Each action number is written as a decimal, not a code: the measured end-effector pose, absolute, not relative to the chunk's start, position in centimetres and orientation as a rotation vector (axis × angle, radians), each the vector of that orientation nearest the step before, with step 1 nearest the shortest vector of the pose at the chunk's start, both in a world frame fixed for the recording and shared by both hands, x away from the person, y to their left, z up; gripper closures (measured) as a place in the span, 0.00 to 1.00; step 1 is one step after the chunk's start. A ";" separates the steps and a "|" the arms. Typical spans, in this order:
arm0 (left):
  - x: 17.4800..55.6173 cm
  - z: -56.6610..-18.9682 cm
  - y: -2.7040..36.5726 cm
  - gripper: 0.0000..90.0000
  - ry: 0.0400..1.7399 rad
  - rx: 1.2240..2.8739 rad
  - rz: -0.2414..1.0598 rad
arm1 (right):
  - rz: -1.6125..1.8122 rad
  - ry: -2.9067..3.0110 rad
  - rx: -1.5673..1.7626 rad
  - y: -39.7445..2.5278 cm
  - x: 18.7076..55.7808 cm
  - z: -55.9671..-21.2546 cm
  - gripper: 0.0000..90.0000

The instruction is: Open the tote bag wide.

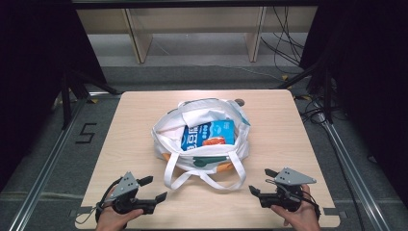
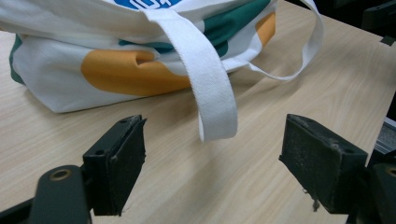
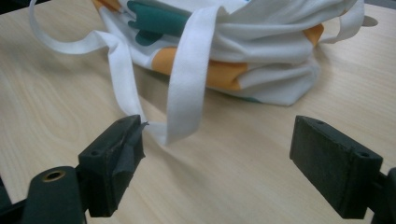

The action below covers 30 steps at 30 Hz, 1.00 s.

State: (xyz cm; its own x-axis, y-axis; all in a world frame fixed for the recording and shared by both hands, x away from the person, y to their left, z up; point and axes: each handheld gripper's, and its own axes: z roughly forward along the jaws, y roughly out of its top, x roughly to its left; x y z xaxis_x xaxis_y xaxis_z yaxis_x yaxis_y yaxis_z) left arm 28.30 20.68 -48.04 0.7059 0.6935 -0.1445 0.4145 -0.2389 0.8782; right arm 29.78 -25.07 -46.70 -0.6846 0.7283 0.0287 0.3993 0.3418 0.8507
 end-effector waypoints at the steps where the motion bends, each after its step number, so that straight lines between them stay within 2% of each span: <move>1: 28.3 -48.0 20.7 0.23 0.864 1.871 0.335 | 1.277 2.254 0.996 -25.1 29.8 -46.7 0.20; 11: 27.2 -49.1 20.0 0.23 0.856 1.908 0.319 | 1.272 2.280 1.049 -25.1 27.6 -47.9 0.19; 20: 26.9 -49.3 19.5 0.22 0.825 1.975 0.337 | 1.234 2.298 0.990 -25.5 27.2 -48.5 0.19; 30: 27.0 -49.4 19.5 0.22 0.833 1.959 0.332 | 1.237 2.314 1.014 -25.4 27.2 -48.6 0.19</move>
State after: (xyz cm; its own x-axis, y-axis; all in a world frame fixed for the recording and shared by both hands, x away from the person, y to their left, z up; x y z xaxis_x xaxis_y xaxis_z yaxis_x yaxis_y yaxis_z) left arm 26.97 19.49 -49.36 0.7314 0.6738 -0.1051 0.4166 -0.3194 0.8511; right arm 27.15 -25.40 -48.56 -0.6933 0.7194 0.0430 0.4354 0.3707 0.8204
